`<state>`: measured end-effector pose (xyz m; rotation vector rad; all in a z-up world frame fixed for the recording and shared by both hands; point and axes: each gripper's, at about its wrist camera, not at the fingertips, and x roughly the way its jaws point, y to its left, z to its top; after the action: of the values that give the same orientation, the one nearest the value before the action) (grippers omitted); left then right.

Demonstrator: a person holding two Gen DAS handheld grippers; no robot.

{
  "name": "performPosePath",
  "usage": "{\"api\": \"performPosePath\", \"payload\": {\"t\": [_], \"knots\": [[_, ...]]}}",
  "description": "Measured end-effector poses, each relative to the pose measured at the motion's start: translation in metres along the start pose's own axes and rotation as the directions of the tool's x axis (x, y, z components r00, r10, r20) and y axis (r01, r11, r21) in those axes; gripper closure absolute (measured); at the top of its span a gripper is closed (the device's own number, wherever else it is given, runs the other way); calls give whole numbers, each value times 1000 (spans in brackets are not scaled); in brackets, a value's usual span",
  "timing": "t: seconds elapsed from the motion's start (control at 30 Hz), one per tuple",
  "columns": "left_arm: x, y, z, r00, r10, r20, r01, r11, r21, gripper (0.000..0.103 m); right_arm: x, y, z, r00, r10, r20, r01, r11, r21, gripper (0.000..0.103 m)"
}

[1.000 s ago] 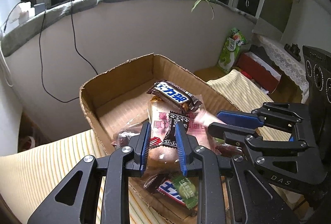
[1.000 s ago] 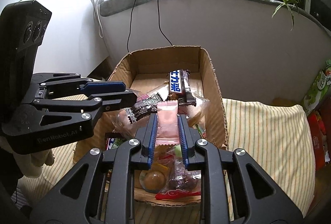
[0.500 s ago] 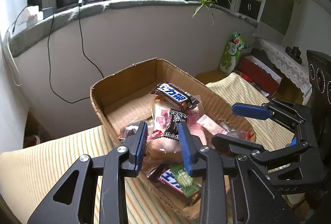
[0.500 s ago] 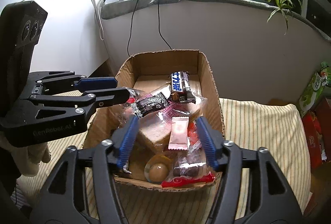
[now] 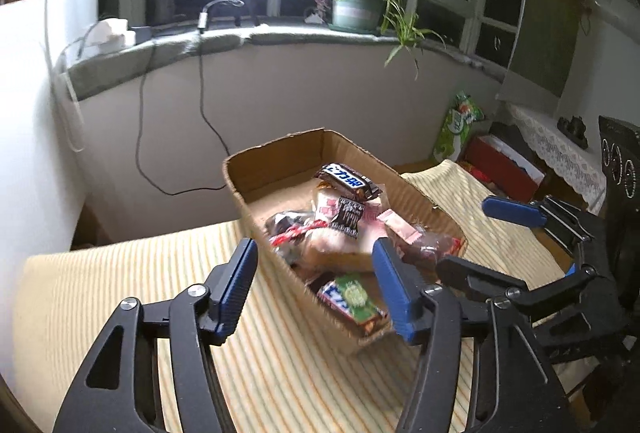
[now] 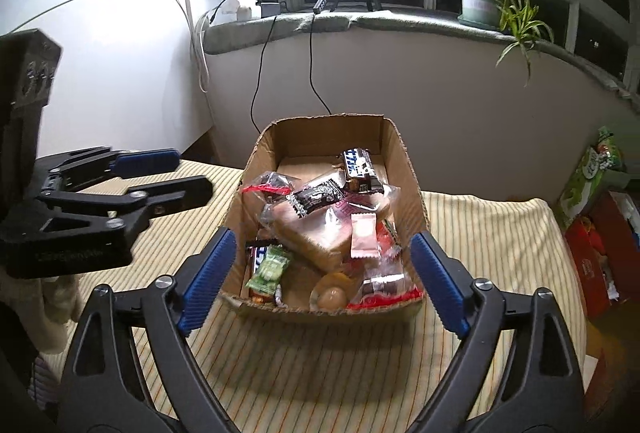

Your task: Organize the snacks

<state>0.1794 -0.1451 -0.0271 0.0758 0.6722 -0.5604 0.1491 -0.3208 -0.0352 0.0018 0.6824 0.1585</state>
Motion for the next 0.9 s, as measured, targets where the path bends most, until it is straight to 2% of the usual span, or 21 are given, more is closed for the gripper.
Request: {"api": "performPosePath", "payload": {"t": [0.23,0.33,0.6,0.9], "knots": [[-35,1,-28,998,51,45,-49,998,-51,37,-22,11,-13,998,-59,28,58,998,26,5],[-49,0,-38,995,75,66,-71,995,-65,30,-33,13,-18,997,-66,48,64,997,48,5],[-72,-7,-53,987,122,102,-115,991,-72,30,-50,19,-30,995,-76,72,71,995,64,5],[-77,-13,-56,986,122,112,-115,991,-69,30,-61,20,-34,992,-92,89,86,994,64,5]]}}
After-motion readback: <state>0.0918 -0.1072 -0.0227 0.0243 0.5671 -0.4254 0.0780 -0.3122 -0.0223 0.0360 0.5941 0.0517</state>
